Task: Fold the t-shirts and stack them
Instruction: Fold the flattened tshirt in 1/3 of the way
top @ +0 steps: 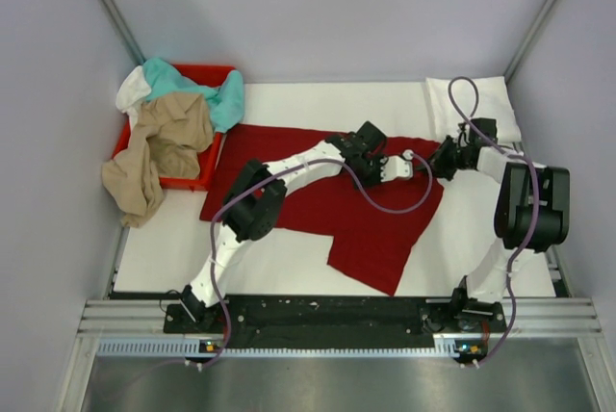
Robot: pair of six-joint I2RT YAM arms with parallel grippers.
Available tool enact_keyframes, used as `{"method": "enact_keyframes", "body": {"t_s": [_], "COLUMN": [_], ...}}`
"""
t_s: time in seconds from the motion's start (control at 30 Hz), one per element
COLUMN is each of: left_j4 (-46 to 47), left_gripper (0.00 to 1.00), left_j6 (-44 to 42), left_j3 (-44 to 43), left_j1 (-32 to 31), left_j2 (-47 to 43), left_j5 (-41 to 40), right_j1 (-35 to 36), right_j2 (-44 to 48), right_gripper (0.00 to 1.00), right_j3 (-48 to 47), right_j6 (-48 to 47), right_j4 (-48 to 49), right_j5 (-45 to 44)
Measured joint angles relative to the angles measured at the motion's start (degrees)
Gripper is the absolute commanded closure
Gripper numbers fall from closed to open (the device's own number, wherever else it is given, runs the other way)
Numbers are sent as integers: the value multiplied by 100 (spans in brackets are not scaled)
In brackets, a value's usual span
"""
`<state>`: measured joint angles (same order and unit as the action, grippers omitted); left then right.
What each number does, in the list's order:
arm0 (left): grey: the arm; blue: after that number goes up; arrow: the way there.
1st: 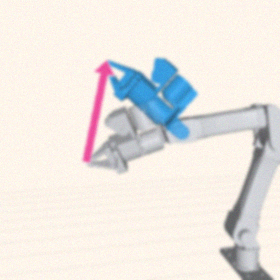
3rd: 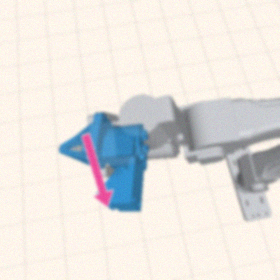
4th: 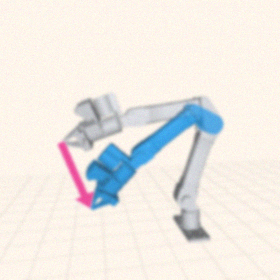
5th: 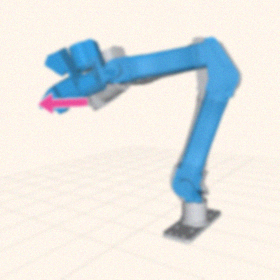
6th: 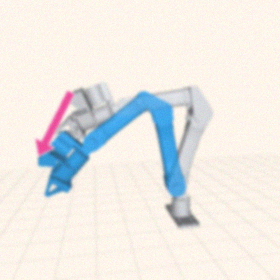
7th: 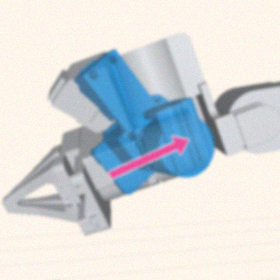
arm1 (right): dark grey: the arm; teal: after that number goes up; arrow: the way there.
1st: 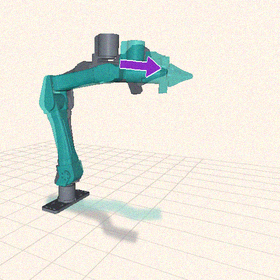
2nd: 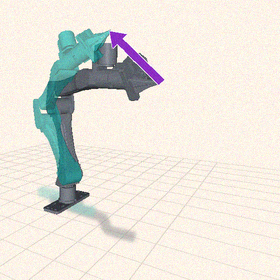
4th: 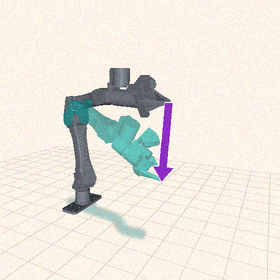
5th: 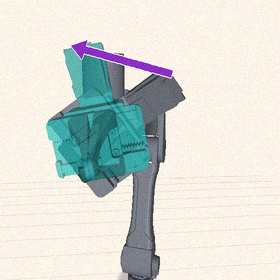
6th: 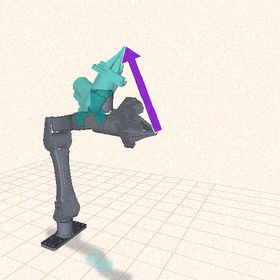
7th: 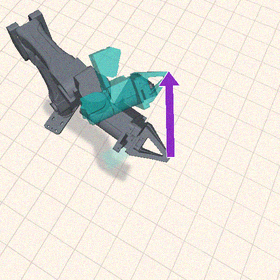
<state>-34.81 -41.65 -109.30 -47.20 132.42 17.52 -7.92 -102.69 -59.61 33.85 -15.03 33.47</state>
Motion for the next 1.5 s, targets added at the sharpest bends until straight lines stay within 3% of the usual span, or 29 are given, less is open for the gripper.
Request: {"method": "enact_keyframes", "body": {"t_s": [0.47,0.83,0.9,0.93,0.97,1.07,1.1,1.17,1.37,1.5], "left_j4": [-516,-1119,-1272,-1316,-1355,-1593,-1725,-1969,-2498,-2695], "left_gripper": [100,100,100,97,87,52,45,39,40,41], "left_j6": [-352,-988,-1104,-1152,-1202,-1379,-1434,-1565,-1792,-1895], "left_j3": [-7,120,133,133,133,42,-48,-190,-264,127], "left_j1": [153,385,376,372,369,365,365,365,367,448], "left_j2": [-282,-680,-669,-656,-636,-509,-435,-350,-496,-1185], "left_j5": [72,520,544,546,546,544,546,568,678,693], "right_j1": [177,424,461,481,490,496,501,514,597,1248], "right_j2": [1073,1189,1189,1189,1189,1213,1263,1499,2675,3082], "right_gripper": [100,100,94,81,70,56,54,51,50,48], "right_j3": [811,1447,1499,1517,1539,1591,1628,1718,1668,1196], "right_j6": [-278,-251,-245,-227,-219,-164,-162,-144,-201,-549], "right_j4": [-321,-428,-398,-404,-389,-391,-400,-479,-896,-1423], "right_j5": [-85,-103,-122,-138,-140,-245,-337,-540,-1486,-2000]}}
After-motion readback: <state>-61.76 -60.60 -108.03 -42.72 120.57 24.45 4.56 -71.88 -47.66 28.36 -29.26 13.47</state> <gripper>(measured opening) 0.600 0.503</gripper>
